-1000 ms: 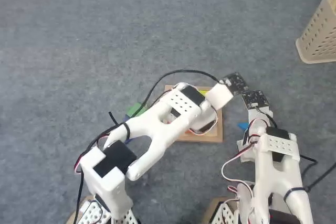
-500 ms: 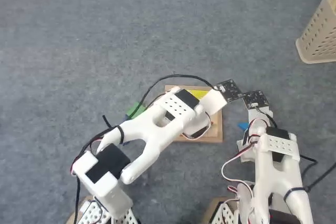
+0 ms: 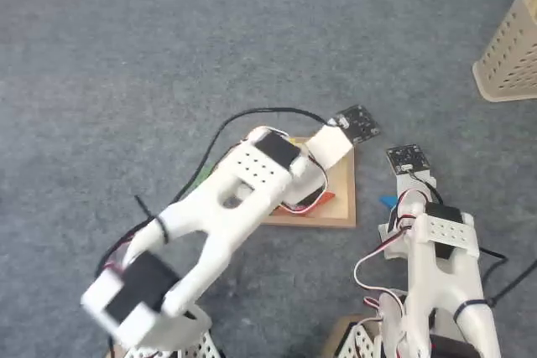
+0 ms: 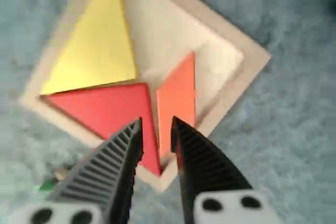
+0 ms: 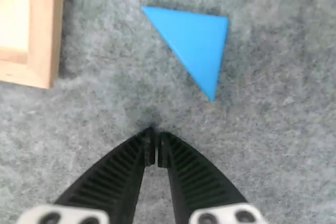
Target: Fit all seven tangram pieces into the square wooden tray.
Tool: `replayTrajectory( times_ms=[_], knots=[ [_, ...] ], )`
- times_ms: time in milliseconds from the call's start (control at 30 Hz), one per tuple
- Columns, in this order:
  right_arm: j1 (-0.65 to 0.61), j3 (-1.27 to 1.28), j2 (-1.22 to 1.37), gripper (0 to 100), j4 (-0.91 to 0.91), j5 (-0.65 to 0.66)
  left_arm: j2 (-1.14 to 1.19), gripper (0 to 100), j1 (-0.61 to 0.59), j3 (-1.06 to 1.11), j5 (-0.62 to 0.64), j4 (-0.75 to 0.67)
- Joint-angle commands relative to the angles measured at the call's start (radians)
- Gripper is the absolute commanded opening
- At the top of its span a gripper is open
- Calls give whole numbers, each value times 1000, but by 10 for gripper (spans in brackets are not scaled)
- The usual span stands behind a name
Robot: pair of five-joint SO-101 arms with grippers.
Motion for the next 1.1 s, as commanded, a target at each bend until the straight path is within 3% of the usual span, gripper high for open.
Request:
replayTrajectory(
  times_ms=[0,133,300,533,767,1067],
  knots=[
    [1,9,-25,8,-7,11,-193,86,-110,-4,126,8],
    [-1,-2,-25,9,-15,11,-368,86,-290,140,245,-95],
    [-15,-101,-25,8,-27,5,-551,88,-486,472,293,-284],
    [-340,-334,10,54,139,-55,-709,90,-675,766,290,-611],
    [-539,-594,288,119,150,-172,-724,90,-698,806,290,-646],
    [-533,-683,578,67,42,-173,-729,91,-695,806,290,-646]
  ],
)
